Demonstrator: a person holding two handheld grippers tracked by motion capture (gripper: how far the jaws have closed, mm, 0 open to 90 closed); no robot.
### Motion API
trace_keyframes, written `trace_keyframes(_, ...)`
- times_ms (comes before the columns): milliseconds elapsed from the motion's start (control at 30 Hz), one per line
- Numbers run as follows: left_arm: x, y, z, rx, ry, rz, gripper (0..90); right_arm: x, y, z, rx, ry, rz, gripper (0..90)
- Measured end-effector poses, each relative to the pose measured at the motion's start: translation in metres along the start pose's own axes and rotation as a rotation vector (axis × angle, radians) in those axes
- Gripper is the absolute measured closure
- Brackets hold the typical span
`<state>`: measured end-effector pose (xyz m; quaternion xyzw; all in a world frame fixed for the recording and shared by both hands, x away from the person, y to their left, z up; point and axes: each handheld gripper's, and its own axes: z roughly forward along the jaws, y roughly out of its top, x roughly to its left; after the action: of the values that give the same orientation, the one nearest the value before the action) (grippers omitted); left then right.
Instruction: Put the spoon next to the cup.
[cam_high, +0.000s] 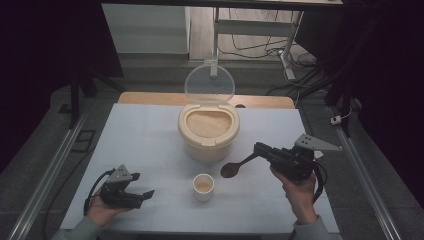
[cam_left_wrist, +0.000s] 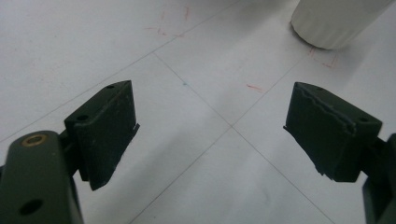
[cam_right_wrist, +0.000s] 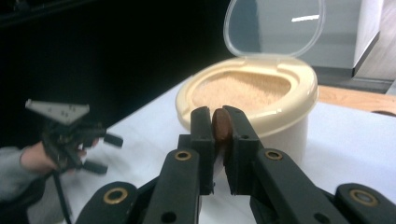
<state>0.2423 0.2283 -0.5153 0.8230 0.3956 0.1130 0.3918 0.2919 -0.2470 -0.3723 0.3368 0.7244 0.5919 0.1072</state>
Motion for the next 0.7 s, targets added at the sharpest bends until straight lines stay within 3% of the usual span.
trace_keyframes(167,0.001,0.0,0.001,-0.004,0.003,-0.002,16.2,0.0,0.0,0.0,0.086,0.008,-0.05,83.7)
trace_keyframes(367,0.001,0.0,0.0,-0.005,0.001,0.0,16.1,0.0,-0.003,0.007,0.176,0.061,-0.053,83.7)
trace_keyframes(700,0.001,0.0,0.001,0.004,-0.004,0.005,16.1,0.002,-0.014,0.035,0.381,0.137,-0.082,83.6)
